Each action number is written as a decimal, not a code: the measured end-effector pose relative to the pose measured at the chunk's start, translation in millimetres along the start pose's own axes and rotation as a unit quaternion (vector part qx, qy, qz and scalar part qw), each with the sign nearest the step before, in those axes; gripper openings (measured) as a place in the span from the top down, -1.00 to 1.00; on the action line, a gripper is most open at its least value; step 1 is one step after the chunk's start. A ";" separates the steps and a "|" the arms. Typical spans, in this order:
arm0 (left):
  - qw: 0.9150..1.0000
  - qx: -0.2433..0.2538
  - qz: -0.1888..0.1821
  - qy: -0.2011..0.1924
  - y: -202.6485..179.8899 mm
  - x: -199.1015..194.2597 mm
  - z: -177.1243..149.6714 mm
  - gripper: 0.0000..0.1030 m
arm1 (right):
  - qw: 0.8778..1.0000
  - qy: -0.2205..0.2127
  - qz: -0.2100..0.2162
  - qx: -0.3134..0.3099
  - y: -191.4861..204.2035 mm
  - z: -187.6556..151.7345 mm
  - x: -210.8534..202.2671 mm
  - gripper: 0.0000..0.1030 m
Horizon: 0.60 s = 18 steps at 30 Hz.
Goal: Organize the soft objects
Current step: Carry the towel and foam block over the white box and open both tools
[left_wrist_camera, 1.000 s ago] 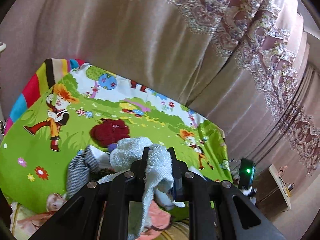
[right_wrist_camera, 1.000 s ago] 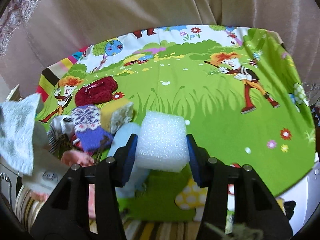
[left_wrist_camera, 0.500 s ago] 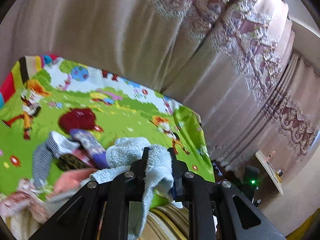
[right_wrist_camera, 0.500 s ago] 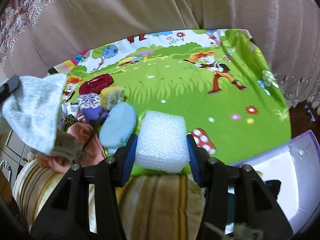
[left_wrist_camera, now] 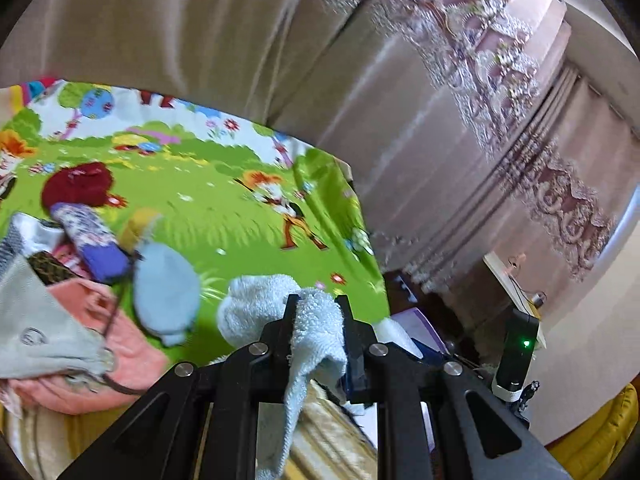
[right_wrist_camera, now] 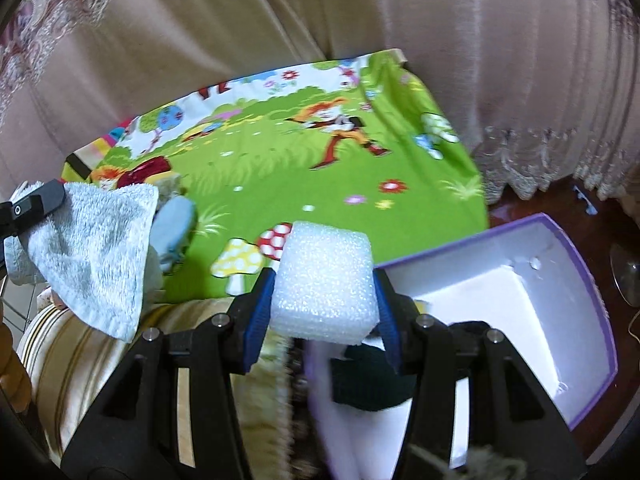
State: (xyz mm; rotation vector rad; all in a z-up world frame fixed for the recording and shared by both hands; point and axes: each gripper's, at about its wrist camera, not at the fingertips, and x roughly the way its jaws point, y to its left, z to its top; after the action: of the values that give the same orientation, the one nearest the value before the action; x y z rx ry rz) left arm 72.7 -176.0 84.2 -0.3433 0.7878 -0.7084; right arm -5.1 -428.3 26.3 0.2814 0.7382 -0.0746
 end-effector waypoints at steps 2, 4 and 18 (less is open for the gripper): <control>1.000 0.010 -0.008 0.009 -12.0 6.1 -4.1 0.66 | 1.000 -0.002 -0.007 0.009 -11.2 -2.5 -4.6 -0.02; 1.000 0.020 -0.017 0.018 -24.4 11.9 -8.5 0.66 | 1.000 -0.004 -0.016 0.019 -24.2 -4.8 -10.2 -0.02; 0.987 0.084 -0.100 0.096 -112.5 52.0 -50.6 0.66 | 0.995 -0.032 -0.081 0.052 -90.0 -12.2 -55.2 -0.03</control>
State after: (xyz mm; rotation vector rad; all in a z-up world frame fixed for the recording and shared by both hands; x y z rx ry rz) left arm 10.2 -294.3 82.5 -0.2033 0.8768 -1.0028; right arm -68.8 -512.9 34.4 0.3170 0.6939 -0.2744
